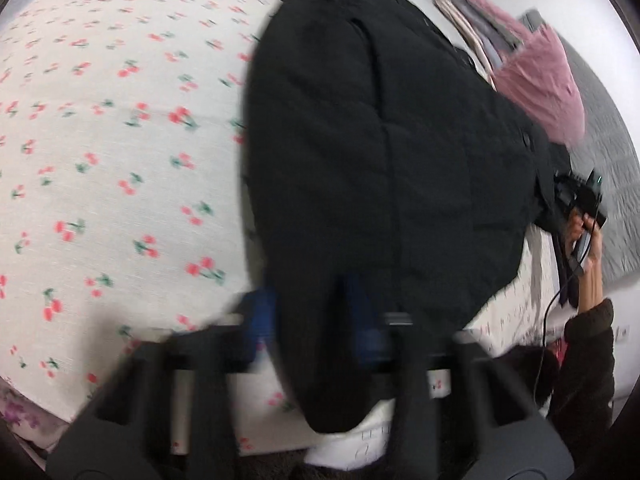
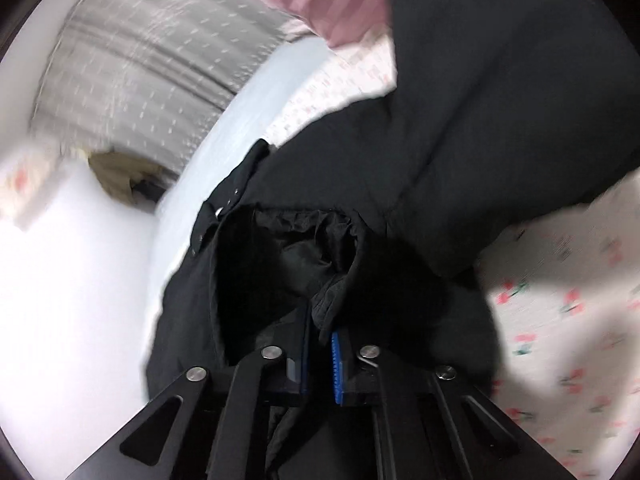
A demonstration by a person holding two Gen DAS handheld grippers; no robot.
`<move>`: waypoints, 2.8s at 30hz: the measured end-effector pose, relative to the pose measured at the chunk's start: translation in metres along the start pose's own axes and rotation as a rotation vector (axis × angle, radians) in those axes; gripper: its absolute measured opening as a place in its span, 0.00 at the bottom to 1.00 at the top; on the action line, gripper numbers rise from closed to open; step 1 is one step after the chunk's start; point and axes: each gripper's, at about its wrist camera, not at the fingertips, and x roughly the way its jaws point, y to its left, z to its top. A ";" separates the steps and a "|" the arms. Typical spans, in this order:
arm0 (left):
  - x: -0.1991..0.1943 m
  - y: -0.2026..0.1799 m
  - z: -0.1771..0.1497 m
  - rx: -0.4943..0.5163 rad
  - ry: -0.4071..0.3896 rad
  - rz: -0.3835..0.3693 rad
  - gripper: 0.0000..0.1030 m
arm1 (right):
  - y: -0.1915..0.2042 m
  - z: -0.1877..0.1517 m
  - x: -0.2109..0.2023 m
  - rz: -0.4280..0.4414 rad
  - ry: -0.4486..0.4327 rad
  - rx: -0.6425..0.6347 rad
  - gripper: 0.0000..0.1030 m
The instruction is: Fold large clothes
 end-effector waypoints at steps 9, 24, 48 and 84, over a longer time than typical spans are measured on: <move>-0.098 -0.009 -0.007 0.026 -0.175 -0.016 0.05 | 0.071 -0.065 -0.163 -0.072 0.009 -0.450 0.05; -0.084 -0.005 -0.044 0.243 -0.092 0.338 0.59 | 0.013 -0.243 -0.244 -0.247 0.500 -0.700 0.18; -0.050 0.002 -0.042 0.091 0.019 0.002 0.05 | -0.051 -0.098 -0.144 -0.267 0.133 -0.335 0.05; -0.022 0.169 0.183 -0.454 -0.438 0.222 0.80 | 0.058 -0.077 0.000 -0.145 0.029 -0.348 0.68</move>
